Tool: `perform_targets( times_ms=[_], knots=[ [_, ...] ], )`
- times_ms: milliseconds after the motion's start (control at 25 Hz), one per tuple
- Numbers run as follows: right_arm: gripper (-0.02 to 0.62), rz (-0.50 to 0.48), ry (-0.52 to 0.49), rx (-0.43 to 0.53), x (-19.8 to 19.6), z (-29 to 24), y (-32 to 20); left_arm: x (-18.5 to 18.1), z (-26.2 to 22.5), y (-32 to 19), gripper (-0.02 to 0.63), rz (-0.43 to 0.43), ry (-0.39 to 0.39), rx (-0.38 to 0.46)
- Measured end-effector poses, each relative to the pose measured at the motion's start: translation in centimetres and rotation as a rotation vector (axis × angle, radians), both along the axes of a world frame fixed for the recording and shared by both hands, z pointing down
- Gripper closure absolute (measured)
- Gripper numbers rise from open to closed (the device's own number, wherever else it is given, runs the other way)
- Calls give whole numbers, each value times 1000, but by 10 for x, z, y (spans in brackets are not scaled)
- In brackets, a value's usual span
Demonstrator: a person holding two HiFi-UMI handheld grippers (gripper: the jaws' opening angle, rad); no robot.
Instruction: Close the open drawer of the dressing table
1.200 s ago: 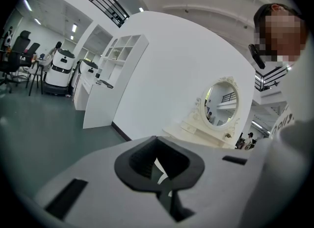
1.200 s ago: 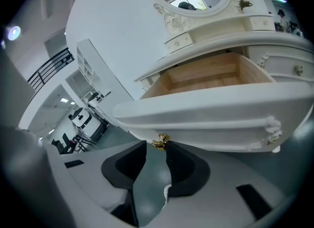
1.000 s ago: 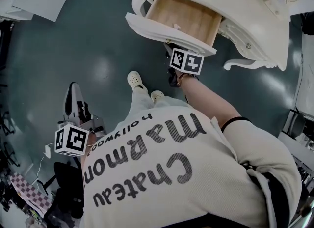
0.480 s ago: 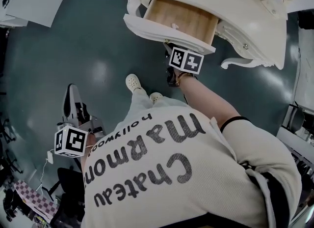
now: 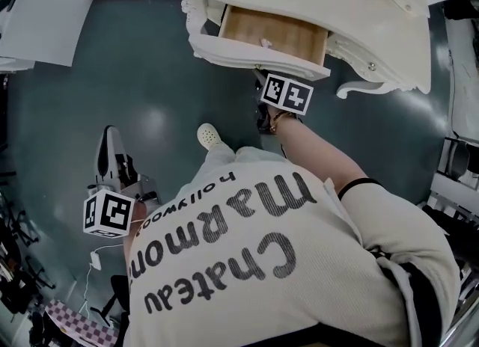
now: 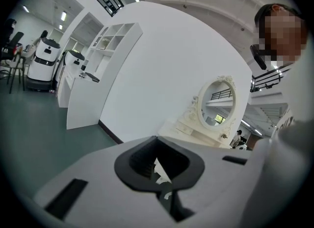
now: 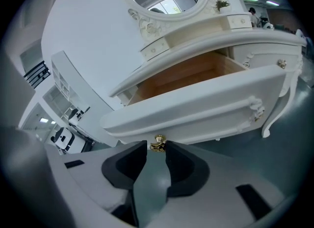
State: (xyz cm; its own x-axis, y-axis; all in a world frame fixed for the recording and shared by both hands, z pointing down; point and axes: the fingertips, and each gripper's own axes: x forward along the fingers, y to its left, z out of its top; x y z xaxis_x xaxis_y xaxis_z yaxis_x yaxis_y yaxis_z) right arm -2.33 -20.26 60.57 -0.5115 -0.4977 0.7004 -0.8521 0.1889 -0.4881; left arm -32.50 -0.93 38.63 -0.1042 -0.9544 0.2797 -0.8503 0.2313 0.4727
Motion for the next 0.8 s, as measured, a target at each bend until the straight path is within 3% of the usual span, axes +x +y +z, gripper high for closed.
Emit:
perform_targets(
  times_ms=[520,800],
  knots=[
    [457,200,15,-3,11,0,-27,-48,-5,-64,600,149,-17,57],
    [457,212,8,-20,10,-5,-43,-49,-2,-72,600,169,4,47]
  ],
)
